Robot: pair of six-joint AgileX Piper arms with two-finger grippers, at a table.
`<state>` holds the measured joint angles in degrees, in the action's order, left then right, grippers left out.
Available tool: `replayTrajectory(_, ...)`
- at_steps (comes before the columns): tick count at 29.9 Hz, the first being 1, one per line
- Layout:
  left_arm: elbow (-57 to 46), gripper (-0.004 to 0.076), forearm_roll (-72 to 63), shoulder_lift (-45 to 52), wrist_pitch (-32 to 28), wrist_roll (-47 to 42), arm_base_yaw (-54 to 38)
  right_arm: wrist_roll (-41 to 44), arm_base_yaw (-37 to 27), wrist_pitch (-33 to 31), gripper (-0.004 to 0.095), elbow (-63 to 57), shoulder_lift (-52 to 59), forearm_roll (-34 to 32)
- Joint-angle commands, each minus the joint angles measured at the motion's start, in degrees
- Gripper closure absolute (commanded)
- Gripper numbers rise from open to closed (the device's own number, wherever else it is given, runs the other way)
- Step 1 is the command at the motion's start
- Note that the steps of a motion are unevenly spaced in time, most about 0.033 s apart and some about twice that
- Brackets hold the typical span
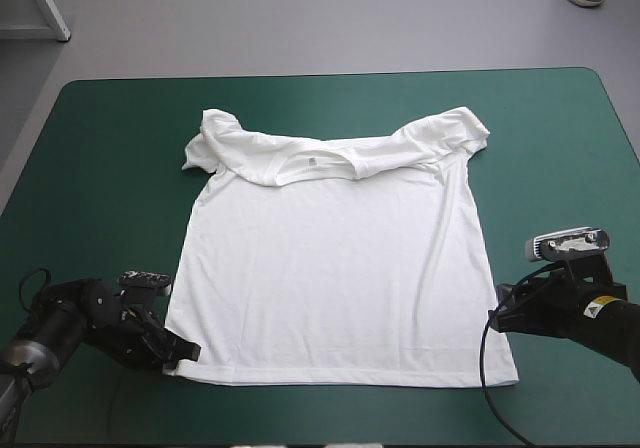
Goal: Fold the cloth
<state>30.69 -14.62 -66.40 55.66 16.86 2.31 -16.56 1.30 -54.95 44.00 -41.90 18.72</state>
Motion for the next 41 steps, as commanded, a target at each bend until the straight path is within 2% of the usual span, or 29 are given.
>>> replayTrajectory(1, -0.8, 0.0706, -3.6, -0.8, -2.6, 1.2, 0.2, -0.6, -0.5, 0.8, 0.0469, 1.6, 0.1, -0.1)
replayTrajectory(7, -0.6, 0.0705, -3.2, -0.8, -3.8, 1.8, 0.2, 0.7, -0.5, -5.5, 0.0468, -1.6, 0.0, -0.7)
replayTrajectory(10, -0.4, 0.0705, -3.6, -0.8, -3.8, 1.9, 0.2, -0.2, -0.5, -5.7, 0.046, -6.3, 0.0, -1.0)
replayTrajectory(17, -0.4, 0.0705, -3.6, -0.8, -3.8, 3.1, 0.2, -0.2, -0.5, -2.6, 0.0388, -12.4, -1.1, -1.1)
replayTrajectory(31, -0.4, 0.0705, -3.6, -0.8, -3.8, 3.2, 0.2, -1.0, -0.5, 2.5, 0.0392, -13.2, -17.7, -1.4)
replayTrajectory(36, -0.4, 0.0705, -3.6, -0.8, -3.8, 3.4, 0.2, -1.2, -0.5, 2.6, 0.0455, -13.2, -21.9, -1.4)
replayTrajectory(41, -0.4, 0.0705, -3.6, -0.8, -3.9, 3.4, 0.2, -1.6, 1.2, 1.4, 0.062, -13.2, -24.2, -1.5)
